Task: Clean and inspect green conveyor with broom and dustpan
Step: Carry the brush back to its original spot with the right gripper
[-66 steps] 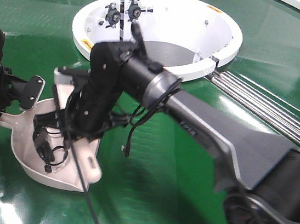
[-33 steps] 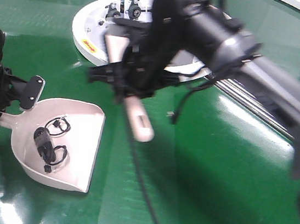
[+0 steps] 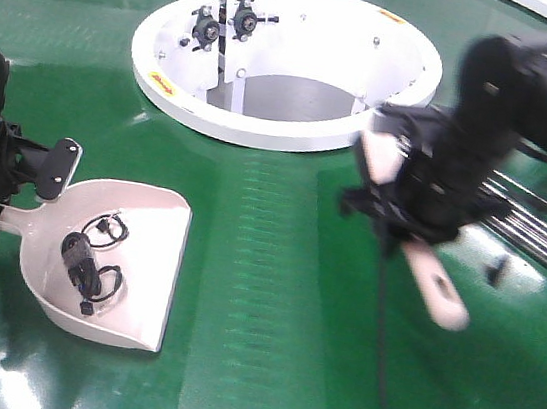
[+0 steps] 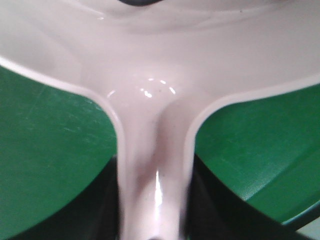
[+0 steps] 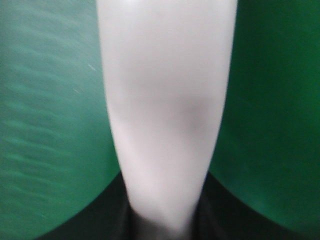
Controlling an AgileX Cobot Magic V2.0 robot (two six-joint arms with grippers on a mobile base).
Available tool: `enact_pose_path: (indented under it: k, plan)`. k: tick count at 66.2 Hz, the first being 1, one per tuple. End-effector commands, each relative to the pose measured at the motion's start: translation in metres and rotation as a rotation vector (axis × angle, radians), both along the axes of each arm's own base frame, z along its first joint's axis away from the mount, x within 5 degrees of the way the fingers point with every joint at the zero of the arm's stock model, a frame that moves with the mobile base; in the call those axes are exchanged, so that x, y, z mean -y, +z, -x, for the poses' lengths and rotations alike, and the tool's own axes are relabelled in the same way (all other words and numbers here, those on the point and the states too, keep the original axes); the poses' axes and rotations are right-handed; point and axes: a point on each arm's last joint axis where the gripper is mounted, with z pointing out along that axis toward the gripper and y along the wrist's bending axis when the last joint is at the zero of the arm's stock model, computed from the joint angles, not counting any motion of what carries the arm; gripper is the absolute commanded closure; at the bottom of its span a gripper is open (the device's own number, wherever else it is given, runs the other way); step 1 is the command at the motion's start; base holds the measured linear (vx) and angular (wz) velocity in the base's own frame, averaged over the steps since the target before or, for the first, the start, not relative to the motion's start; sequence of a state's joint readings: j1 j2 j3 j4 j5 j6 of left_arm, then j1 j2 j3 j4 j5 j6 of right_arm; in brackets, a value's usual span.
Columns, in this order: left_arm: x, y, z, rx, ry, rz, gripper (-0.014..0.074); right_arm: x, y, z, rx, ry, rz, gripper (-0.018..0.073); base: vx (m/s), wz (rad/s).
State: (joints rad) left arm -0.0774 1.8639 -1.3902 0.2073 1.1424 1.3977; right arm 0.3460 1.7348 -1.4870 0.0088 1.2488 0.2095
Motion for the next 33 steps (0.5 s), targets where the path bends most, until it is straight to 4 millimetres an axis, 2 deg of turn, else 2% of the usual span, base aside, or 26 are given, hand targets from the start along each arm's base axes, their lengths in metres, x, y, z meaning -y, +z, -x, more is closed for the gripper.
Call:
enact_pose_path:
  k: [1,15,25,33]
  plan:
    - [0.002,0.021,0.002,0.042,-0.021,-0.004,0.0594,0.022,0.012,0.018,0.061,-0.001,-0.021,0.0561,0.0,0.0]
    - [0.002,0.021,0.002,0.042,-0.021,-0.004,0.0594,0.036,-0.022,0.038,0.016,0.022,0.019,0.0561,0.0,0.0]
    - [0.002,0.021,0.002,0.042,-0.021,-0.004,0.0594,0.037,-0.044,0.044,0.013,0.037,0.017,0.0561,0.0,0.0]
    - [0.002,0.021,0.002,0.042,-0.021,-0.004,0.0594,0.037,-0.054,0.045,0.031,0.037,0.011,0.0561,0.0,0.0]
